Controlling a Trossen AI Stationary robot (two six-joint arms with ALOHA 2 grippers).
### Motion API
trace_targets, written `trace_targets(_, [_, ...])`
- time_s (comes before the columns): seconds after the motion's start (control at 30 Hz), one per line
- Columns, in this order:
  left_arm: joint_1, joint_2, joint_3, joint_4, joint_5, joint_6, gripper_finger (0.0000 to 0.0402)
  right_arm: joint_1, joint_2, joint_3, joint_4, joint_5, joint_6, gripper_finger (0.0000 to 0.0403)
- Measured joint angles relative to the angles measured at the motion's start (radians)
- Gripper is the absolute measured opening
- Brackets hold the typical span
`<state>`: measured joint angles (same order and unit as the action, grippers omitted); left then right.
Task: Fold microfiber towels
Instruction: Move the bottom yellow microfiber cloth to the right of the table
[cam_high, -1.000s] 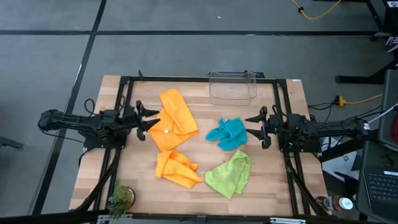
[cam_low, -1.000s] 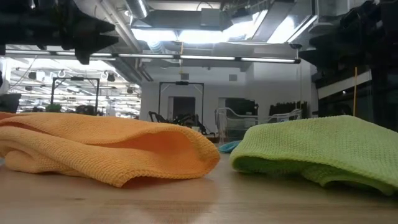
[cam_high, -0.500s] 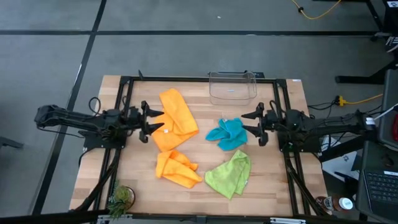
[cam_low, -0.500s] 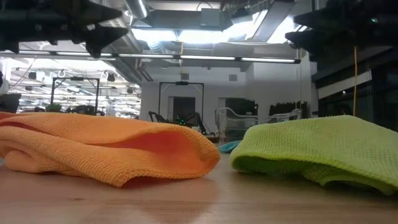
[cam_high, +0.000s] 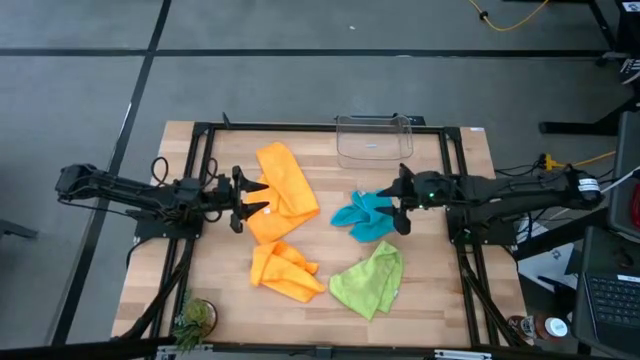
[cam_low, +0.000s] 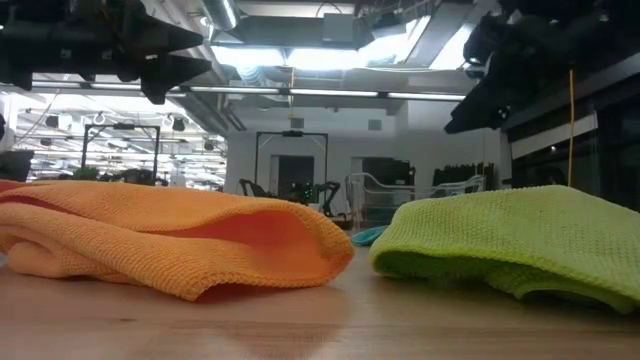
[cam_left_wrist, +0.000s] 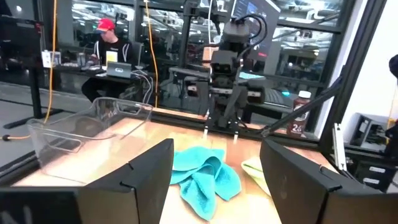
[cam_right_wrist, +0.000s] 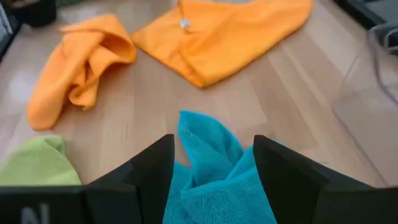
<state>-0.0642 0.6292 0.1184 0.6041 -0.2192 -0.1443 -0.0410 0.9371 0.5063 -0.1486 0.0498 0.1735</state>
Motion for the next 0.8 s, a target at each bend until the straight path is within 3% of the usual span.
trace_targets(0.2, [-0.01,0.0,0.0,0.0,0.001,-0.069,0.0235,-0.013,0.147,0.052,0.013,0.026,0.007,0.0221])
trace_targets(0.4, [-0.009,0.0,0.0,-0.001,0.001,-0.083,0.0232,-0.021,0.331,0.125,0.182,0.027,-0.031,0.0221])
trace_targets(0.8, [-0.008,0.0,-0.001,-0.002,0.0,-0.082,0.0232,-0.012,0.811,0.485,0.205,0.026,-0.185,0.0221])
